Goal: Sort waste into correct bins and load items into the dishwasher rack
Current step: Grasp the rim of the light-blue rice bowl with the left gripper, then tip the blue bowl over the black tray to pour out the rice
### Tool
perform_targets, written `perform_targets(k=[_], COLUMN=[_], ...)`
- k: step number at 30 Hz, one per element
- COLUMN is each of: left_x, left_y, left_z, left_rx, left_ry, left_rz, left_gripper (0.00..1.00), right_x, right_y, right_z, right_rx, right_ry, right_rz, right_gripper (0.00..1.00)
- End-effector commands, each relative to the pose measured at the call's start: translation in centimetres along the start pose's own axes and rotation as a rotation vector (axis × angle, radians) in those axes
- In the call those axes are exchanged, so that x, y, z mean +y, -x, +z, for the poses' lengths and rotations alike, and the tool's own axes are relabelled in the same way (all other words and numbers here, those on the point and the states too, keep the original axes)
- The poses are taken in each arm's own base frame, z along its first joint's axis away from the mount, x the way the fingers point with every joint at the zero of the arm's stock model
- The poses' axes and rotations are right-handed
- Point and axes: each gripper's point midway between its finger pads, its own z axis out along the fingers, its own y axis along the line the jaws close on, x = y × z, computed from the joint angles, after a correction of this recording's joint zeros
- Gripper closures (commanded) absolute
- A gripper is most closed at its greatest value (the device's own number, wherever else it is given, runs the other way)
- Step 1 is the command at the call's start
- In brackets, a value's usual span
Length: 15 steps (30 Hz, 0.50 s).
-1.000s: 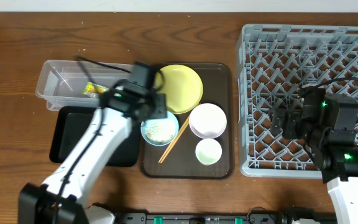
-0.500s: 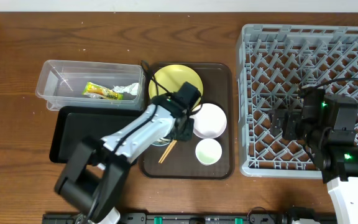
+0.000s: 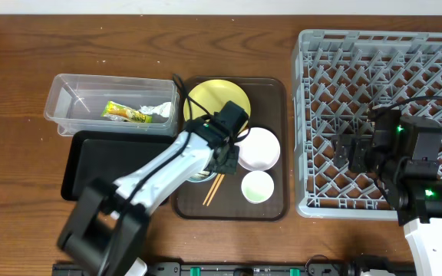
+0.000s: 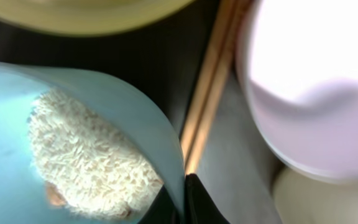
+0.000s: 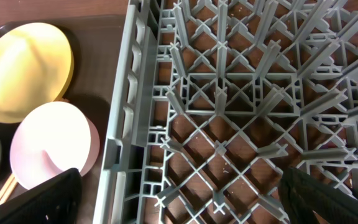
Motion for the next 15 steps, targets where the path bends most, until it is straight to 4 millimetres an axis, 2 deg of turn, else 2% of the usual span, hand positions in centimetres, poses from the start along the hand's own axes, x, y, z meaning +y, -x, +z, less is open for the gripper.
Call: perform_targets(k=[1, 5, 8, 10, 15], left_x=[0.3, 2.4, 4.2, 5.6, 6.2], left_y=[0.6, -0.2, -0.9, -1.1, -1.4], left_z=[-3.8, -7.2, -8.7, -9.3, -9.4], left_rx=[-0.076, -0.111, -0.119, -0.113, -0.076], left_ry=[-0.039, -0.041, -0.028, -0.046, -0.258], left_rz=[-0.015, -0.032, -0.029, -0.06, -0.08], left_gripper=[0.94, 0.94, 0.94, 0.94, 0.94], right_x=[0.6, 0.6, 0.6, 0.6, 0.6], right_y=[0.6, 0.6, 0.6, 0.6, 0.6], right_z=[-0.3, -0.3, -0.3, -0.3, -0.3], right_rx=[-0.014, -0.013, -0.013, -0.013, -0.013], right_ry=[0.011, 0.011, 0.011, 0.011, 0.011], right_rz=[-0.03, -0.03, -0.03, -0.03, -0.03], right_gripper=[0.01, 0.01, 0.01, 0.01, 0.01])
